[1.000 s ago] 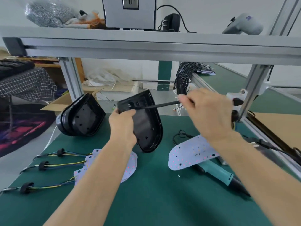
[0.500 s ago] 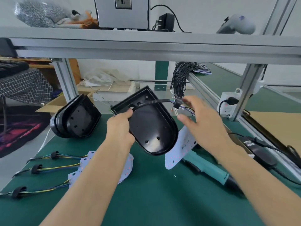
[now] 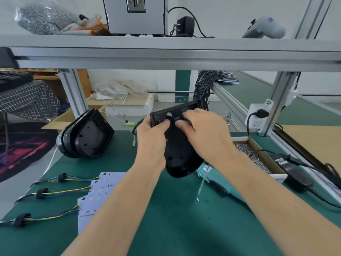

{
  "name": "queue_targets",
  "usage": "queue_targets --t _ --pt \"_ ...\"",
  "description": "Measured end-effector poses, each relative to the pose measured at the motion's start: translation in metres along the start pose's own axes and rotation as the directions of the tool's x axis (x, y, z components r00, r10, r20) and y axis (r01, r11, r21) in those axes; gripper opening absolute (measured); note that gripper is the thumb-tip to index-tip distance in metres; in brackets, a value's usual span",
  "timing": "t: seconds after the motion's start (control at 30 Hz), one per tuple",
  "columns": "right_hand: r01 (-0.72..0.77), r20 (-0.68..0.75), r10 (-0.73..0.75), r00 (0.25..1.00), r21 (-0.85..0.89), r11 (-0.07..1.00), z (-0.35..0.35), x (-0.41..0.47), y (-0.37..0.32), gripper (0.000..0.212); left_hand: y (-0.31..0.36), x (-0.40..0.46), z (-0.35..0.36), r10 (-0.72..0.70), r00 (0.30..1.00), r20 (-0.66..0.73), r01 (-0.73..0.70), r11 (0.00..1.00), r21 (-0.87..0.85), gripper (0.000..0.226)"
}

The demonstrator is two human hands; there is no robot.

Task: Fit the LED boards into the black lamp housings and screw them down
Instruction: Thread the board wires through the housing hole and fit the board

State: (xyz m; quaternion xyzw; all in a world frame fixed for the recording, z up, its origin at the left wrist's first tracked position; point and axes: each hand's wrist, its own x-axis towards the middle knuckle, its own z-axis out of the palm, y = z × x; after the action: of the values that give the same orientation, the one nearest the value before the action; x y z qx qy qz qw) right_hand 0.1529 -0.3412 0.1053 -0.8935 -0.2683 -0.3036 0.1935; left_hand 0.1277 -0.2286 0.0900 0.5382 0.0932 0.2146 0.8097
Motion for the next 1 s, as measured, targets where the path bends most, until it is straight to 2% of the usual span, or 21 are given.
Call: queue_targets --t 0.07,0.13,0.27,0.37,0.47,0.63,0.73,0.87,0.93,1.0 --pt "-0.033 -0.007 0.034 0.999 0.041 0.999 0.003 0.003 -0.007 0.027 0.001 0.0 0.0 -0.003 1.0 0.009 0.003 1.0 0.007 0.028" --pt "-0.098 -0.029 0.104 0.994 0.164 0.982 0.006 0.002 -0.013 0.025 0.001 -0.002 -0.003 -0.006 1.0 0.014 0.006 1.0 0.004 0.035" --pt "-0.204 -0.059 0.235 0.97 0.326 0.923 0.011 -0.003 -0.015 0.014 -0.003 -0.006 -0.011 0.039 0.998 0.058 -0.04 0.999 0.018 0.033" --pt "-0.228 -0.043 0.257 0.965 0.338 0.913 0.018 -0.007 -0.022 0.009 -0.008 -0.01 -0.01 -0.009 1.0 0.013 0.009 1.0 -0.023 0.035" --pt "-0.266 -0.017 0.289 0.957 0.338 0.903 0.022 -0.006 -0.025 0.008 -0.012 -0.009 -0.011 -0.035 0.999 -0.038 0.034 0.999 -0.007 0.049" --pt "-0.393 0.079 0.406 0.91 0.474 0.788 0.025 0.0 -0.025 0.006 -0.014 -0.016 -0.013 0.044 0.996 -0.081 -0.041 0.998 0.041 0.057" --pt "-0.441 0.048 0.486 0.873 0.503 0.743 0.029 0.003 -0.029 0.004 -0.014 -0.02 -0.009 0.105 0.992 -0.071 -0.1 0.993 0.062 0.058" --pt "-0.485 -0.031 0.559 0.829 0.459 0.745 0.036 0.006 -0.04 0.007 -0.015 -0.021 -0.007 0.134 0.989 -0.058 -0.132 0.99 0.042 0.06" --pt "-0.47 -0.047 0.56 0.827 0.489 0.735 0.037 0.005 -0.043 0.008 -0.017 -0.02 -0.011 0.106 0.994 -0.04 -0.105 0.994 0.011 0.06" --pt "-0.412 -0.025 0.504 0.863 0.543 0.732 0.036 0.001 -0.043 0.007 -0.017 -0.018 -0.016 0.082 0.996 -0.039 -0.082 0.997 -0.012 0.059"
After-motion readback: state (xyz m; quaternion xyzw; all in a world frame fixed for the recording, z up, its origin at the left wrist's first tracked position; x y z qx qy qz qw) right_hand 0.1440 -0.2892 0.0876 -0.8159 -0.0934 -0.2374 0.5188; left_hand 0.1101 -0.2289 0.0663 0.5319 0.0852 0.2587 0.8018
